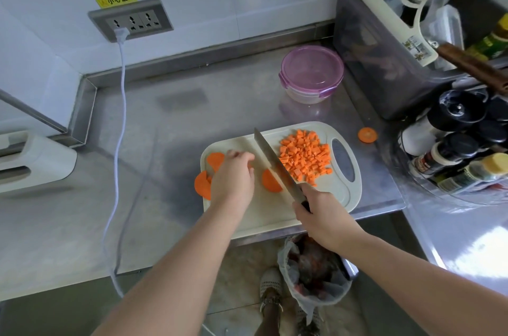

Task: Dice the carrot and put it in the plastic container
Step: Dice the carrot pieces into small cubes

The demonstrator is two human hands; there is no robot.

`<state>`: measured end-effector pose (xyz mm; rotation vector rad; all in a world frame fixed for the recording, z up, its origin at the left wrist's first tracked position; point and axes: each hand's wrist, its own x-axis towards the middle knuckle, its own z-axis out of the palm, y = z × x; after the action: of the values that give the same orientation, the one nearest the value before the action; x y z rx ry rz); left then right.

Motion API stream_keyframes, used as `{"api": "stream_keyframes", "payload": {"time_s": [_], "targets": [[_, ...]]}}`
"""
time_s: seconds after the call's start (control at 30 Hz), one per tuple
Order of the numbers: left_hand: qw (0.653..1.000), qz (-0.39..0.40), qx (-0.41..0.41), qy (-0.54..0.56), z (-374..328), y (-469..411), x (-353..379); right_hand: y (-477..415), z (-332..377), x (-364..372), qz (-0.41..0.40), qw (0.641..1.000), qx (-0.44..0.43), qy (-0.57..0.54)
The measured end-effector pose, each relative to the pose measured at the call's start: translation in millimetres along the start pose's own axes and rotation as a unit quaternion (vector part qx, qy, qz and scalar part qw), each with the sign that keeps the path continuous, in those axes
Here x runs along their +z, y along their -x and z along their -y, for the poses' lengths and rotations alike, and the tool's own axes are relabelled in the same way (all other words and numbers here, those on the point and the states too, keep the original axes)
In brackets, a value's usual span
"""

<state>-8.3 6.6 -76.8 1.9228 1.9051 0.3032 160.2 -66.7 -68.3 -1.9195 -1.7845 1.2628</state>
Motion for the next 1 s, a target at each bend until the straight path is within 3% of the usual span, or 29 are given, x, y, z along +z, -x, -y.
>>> {"api": "stream_keyframes", "payload": {"time_s": [0.13,0.3,0.37,0.43,0.5,0.57,0.73,1.0], "targets": [[0.966,0.083,0.107,-0.222,13,-19,-3,0,6,-2,-0.018,1.0,0.006,-0.024],[0.951,0.054,0.118,-0.281,25,-16,-10,0,7,0,-0.005,1.0,0.004,-0.015],[0.967,0.012,0.118,-0.227,19,-8,-12,-1,6,2,-0.006,1.0,0.002,-0.002],[0.996,0.004,0.04,-0.083,7,3,-10,-2,6,3,-0.007,1.0,0.001,0.012],[0.993,0.069,-0.064,0.065,-1,11,0,-2,6,5,-0.001,1.0,0.0,0.026],[0.975,0.118,-0.13,0.137,-5,17,11,-1,7,8,0.007,0.999,0.002,0.043],[0.958,0.063,-0.175,0.216,-12,18,22,-2,10,14,0.008,0.998,-0.003,0.058],[0.932,0.058,-0.22,0.281,-12,16,23,-10,13,9,0.018,0.996,0.025,0.088]]}}
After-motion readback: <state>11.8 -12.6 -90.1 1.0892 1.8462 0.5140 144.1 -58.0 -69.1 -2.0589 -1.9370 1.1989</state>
